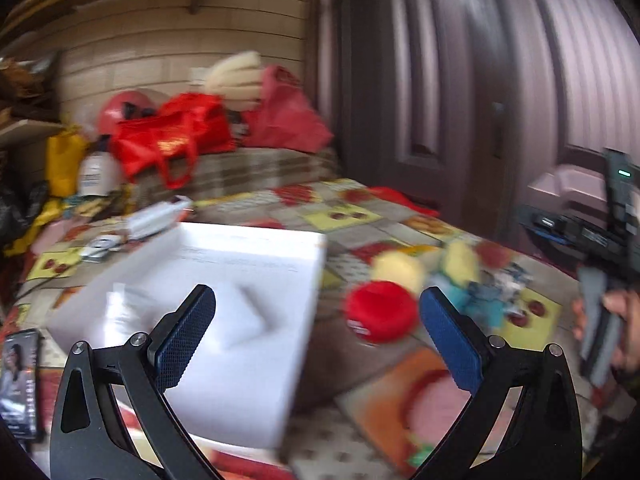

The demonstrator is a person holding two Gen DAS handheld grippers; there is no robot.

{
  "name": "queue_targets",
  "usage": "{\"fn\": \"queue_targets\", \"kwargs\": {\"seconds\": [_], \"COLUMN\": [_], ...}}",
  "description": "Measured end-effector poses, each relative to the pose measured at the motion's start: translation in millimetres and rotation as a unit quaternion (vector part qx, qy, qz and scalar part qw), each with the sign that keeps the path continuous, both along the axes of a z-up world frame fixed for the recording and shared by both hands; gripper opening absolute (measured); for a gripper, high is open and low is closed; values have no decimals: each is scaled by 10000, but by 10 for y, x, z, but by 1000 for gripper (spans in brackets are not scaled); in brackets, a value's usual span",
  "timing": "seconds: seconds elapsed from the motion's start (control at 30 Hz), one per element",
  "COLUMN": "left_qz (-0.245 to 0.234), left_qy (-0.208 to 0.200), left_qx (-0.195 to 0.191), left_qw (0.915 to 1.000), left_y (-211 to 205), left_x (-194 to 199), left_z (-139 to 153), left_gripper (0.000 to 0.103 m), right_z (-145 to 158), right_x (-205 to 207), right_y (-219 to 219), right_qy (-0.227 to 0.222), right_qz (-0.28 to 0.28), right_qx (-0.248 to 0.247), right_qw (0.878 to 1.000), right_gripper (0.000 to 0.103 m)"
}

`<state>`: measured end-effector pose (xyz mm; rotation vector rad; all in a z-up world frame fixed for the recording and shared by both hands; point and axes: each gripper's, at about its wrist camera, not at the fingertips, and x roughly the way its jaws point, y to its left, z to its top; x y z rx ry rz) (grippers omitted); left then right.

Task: Organize soft objects
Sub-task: 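Grasp the pink fluffy ball with left tool while right tool grasps cow-print cloth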

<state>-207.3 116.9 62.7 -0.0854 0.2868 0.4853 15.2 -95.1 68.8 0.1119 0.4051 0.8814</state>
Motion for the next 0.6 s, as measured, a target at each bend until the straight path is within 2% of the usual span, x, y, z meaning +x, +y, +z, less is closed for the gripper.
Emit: {"fn": "queue_targets", "kwargs": {"seconds": [0.13,0.27,0.4,0.6], "left_qz": [-996,-1555,-1806,-2013], "left_qy": [369,863,1282,1944], "left_qx": [-245,-577,-859,-865], "left_qw": [9940,9824,9714,9561], "left_y": [-291,-430,-510,-637], "left_x": [240,384,491,703], "left_z": [-13,-70,-155,-284], "left_gripper": [103,103,103,102], "right_z": [-77,-235,-338,-371], "right_x": [345,462,456,448], "right_y": [-205,-162,-13,176], "right_qy": [371,662,990,1309], "right_qz": [-360,101,620,1021], "right_qx": [-430,-1043,-1161,-1251], "right_qw": [9977,9923,9863,9782], "right_gripper": [103,103,103,98]}}
